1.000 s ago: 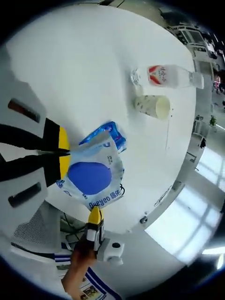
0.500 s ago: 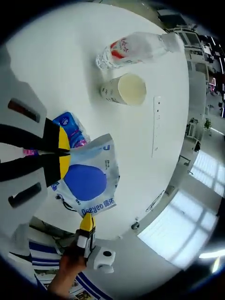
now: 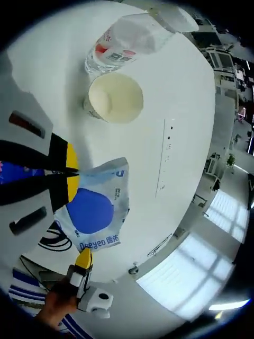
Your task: Arrange the tabletop items into an orderly group along one side of the table until the central work area is clear of visible clutter.
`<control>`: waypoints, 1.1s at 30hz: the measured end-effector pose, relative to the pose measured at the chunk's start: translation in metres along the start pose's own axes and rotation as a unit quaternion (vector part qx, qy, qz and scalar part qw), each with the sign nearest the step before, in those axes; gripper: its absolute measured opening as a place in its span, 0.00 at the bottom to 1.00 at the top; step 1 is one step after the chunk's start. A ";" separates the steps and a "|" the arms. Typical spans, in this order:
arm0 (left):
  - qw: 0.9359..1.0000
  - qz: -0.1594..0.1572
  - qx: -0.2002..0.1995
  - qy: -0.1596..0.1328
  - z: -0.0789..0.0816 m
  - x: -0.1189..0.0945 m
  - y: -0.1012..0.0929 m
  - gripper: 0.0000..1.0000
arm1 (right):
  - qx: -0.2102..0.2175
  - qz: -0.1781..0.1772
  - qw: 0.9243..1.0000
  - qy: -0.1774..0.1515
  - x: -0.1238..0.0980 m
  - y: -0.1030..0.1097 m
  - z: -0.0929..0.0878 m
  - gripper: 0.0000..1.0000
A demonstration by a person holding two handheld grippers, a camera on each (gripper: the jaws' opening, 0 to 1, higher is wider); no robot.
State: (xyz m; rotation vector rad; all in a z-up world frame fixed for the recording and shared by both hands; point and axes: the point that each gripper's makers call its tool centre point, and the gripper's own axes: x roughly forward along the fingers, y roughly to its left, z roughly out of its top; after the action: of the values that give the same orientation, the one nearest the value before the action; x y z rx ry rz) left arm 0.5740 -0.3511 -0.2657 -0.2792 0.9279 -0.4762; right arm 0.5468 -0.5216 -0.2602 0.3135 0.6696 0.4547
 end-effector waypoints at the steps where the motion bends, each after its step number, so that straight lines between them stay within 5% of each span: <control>1: 1.000 0.005 -0.004 -0.002 0.002 0.002 0.003 0.00 | -0.002 0.001 1.000 0.001 0.005 -0.001 0.003 0.00; 12: 0.999 0.040 -0.037 -0.005 0.006 0.019 0.020 0.00 | -0.007 0.006 1.000 0.021 0.036 -0.012 0.007 0.00; 26: 0.997 0.050 -0.045 0.024 -0.014 0.040 0.032 0.00 | -0.003 -0.003 0.999 0.049 0.046 -0.025 -0.013 0.00; 33: 0.997 0.049 -0.050 0.038 -0.026 0.037 0.038 0.14 | -0.015 -0.018 0.998 0.062 0.047 -0.036 -0.022 0.00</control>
State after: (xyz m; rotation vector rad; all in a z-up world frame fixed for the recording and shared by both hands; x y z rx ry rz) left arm 0.5824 -0.3381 -0.3228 -0.3069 1.0372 -0.3523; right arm 0.5755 -0.5262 -0.3158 0.2455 0.7876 0.4528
